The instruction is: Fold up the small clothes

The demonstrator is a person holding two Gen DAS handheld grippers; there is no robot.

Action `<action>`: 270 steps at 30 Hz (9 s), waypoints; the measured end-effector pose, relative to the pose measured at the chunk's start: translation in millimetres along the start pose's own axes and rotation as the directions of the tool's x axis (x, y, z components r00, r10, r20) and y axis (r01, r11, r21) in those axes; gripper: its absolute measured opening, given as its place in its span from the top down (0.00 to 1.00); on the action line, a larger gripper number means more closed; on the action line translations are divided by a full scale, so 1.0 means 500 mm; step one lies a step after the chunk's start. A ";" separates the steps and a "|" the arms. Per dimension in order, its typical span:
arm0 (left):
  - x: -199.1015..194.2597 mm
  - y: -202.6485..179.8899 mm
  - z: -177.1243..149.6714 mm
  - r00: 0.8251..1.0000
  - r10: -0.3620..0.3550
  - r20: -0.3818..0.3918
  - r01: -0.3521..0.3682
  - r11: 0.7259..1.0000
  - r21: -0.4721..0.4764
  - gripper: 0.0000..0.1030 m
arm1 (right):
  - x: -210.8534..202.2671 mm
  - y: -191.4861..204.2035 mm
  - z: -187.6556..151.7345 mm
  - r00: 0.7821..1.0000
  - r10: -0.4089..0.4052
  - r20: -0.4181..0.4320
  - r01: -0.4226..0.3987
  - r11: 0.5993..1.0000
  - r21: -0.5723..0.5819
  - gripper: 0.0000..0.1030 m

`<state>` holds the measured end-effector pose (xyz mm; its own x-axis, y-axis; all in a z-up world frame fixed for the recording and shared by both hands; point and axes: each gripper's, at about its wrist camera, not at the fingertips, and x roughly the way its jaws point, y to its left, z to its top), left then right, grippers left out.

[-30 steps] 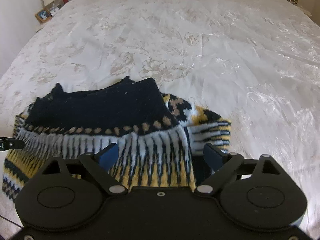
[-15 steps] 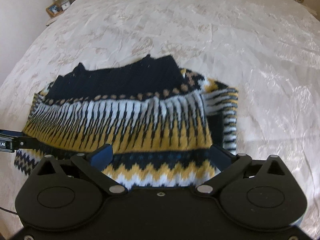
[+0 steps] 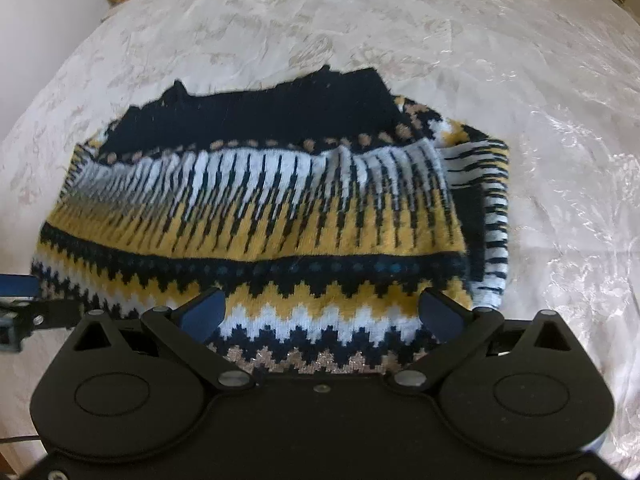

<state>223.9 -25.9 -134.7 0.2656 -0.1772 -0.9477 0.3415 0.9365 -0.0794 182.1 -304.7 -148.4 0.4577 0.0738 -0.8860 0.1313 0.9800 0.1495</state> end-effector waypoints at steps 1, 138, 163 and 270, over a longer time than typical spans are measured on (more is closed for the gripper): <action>-0.002 0.000 -0.006 1.000 0.003 -0.002 -0.003 1.000 -0.006 0.20 | 0.007 -0.003 -0.005 1.000 -0.016 -0.011 0.015 1.000 -0.012 0.00; -0.076 0.356 -0.114 0.998 -0.067 0.021 0.071 0.948 -0.312 0.09 | 0.026 0.233 0.205 0.929 0.371 -0.021 -0.363 0.918 0.160 0.72; -0.073 0.420 -0.002 0.991 -0.121 0.051 0.130 0.964 -0.234 0.09 | -0.031 0.346 0.115 0.970 0.238 0.042 -0.227 0.956 -0.184 0.44; 0.059 0.234 0.092 0.968 -0.237 0.088 0.239 0.971 -0.017 0.43 | 0.126 0.124 0.226 0.987 0.151 0.063 -0.160 0.969 0.187 0.19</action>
<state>313.2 64.7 -157.6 0.2554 -0.4195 -0.8711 0.3799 0.8720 -0.3086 318.7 -259.9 -145.5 0.5269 0.2087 -0.8239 0.2189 0.9034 0.3688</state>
